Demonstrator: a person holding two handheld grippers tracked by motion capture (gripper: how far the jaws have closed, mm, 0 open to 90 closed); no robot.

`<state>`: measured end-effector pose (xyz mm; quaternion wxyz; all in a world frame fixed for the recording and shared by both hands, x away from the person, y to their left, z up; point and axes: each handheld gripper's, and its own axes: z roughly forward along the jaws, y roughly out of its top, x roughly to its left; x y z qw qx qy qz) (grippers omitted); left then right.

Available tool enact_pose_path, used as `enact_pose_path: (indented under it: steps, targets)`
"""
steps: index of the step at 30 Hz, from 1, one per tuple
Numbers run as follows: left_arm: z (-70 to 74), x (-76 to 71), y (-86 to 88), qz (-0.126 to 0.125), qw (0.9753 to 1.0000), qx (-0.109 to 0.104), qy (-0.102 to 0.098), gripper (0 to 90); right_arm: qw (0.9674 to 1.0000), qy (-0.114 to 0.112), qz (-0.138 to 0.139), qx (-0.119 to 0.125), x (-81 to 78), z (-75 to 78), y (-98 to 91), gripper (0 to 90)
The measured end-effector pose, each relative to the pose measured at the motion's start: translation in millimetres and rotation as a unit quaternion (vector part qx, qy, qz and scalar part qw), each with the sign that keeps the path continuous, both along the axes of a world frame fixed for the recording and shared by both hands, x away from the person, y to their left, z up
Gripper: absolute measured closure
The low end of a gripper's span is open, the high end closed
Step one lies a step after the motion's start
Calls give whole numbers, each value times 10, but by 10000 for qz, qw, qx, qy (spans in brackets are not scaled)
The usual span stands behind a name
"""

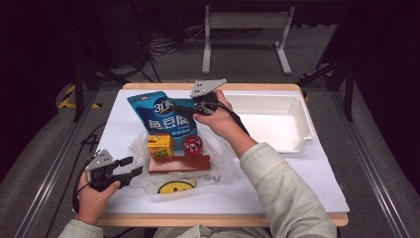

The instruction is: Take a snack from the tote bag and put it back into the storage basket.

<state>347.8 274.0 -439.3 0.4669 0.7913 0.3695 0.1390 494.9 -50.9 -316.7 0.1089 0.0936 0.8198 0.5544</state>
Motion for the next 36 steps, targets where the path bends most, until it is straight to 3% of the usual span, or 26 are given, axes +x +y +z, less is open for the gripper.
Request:
enact_pose_path:
  steps: [6,25,36]
  targets:
    - [-3,2,-1,3,10000,-14,20,419,10000,-34,39,42,-28,53,1,900]
    - [-6,6,-7,19,10000,1,50,424,9985,-361,183,355,-147,529,-31,900]
    - [-5,2,-3,49,10000,-1,53,424,9974,-492,197,492,-194,727,-48,900]
